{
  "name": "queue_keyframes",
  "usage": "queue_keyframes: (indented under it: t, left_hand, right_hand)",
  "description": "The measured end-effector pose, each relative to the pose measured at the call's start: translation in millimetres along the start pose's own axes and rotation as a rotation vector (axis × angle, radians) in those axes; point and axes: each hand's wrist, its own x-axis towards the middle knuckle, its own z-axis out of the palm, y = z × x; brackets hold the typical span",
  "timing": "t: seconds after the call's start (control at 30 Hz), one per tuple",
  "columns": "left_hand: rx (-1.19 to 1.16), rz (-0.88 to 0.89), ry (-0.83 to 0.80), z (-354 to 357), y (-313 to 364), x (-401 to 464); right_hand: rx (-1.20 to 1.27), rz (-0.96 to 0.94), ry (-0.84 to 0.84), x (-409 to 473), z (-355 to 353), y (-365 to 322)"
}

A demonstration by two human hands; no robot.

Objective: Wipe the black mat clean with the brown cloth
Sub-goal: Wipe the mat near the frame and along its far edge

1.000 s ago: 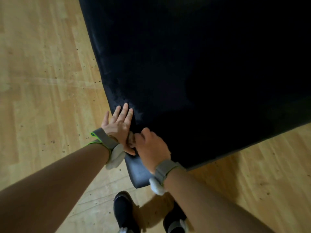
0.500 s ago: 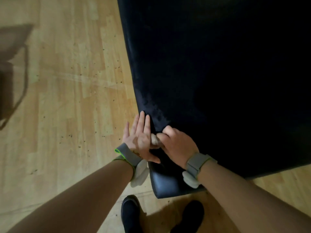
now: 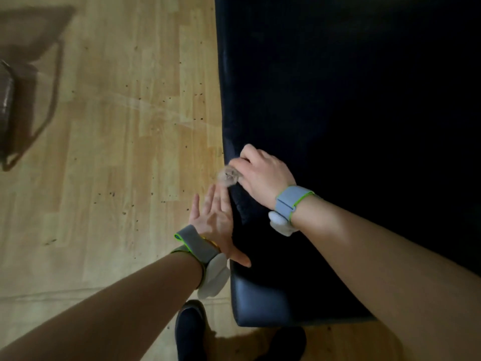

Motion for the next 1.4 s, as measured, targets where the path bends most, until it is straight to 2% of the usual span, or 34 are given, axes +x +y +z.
queue_keyframes:
  t: [0.1, 0.27, 0.4, 0.5, 0.6, 0.7, 0.73, 0.83, 0.9, 0.97, 1.07, 1.13, 1.17, 1.2, 1.27, 1.33, 1.4]
  left_hand:
    - [0.019, 0.014, -0.04, -4, 1, 1]
    - [0.08, -0.044, -0.09, -12, 10, -1]
    - [0.066, -0.042, -0.074, -12, 9, -2]
    - [-0.033, 0.049, -0.043, -7, -6, -9]
    - [-0.04, 0.14, -0.045, 1, -28, -19]
    - [-0.017, 0.118, -0.033, 9, -42, -28]
    - [-0.023, 0.106, -0.025, 9, -44, -30]
    - [-0.041, 0.092, 0.056, 7, -40, -28]
    - [-0.081, 0.104, 0.153, 1, -31, -24]
    - [-0.112, 0.124, 0.199, -5, -20, -19]
    - [-0.147, 0.143, 0.192, -12, -9, -13]
    - [-0.059, 0.194, 0.168, -15, -4, -10]
    - [0.029, 0.224, 0.155, -17, -3, -8]
    - [0.128, 0.248, 0.129, -20, -1, -7]
    - [0.287, 0.257, 0.063, -25, 3, -4]
    - [0.371, 0.24, 0.038, -28, 8, -3]
    - [0.415, 0.209, 0.023, -30, 13, -5]
  right_hand:
    - [0.016, 0.197, 0.049, 47, -4, 11]
    - [0.071, 0.404, 0.081, 104, 1, 24]
    - [0.069, 0.386, 0.097, 74, 9, 14]
    - [0.128, 0.411, 0.074, 32, 1, -5]
    - [0.168, 0.25, -0.005, -37, -1, -27]
    - [0.177, 0.095, -0.129, -62, -10, -9]
    - [0.144, 0.137, -0.139, -54, -12, 3]
    - [0.169, 0.611, 0.05, -29, -13, 34]
    - [0.1, 0.713, 0.15, -28, -8, 26]
    - [0.11, 0.746, 0.136, -42, 3, -3]
    - [0.183, 0.642, 0.164, -80, 13, -53]
    - [0.252, 0.449, 0.157, -105, 15, -66]
    - [0.265, 0.394, 0.096, -114, 11, -60]
    - [0.272, 0.423, 0.036, -120, 4, -45]
    - [0.261, 0.628, 0.033, -134, -8, -1]
    - [0.207, 0.891, 0.157, -147, -19, 41]
    - [0.175, 1.033, 0.311, -148, -17, 44]
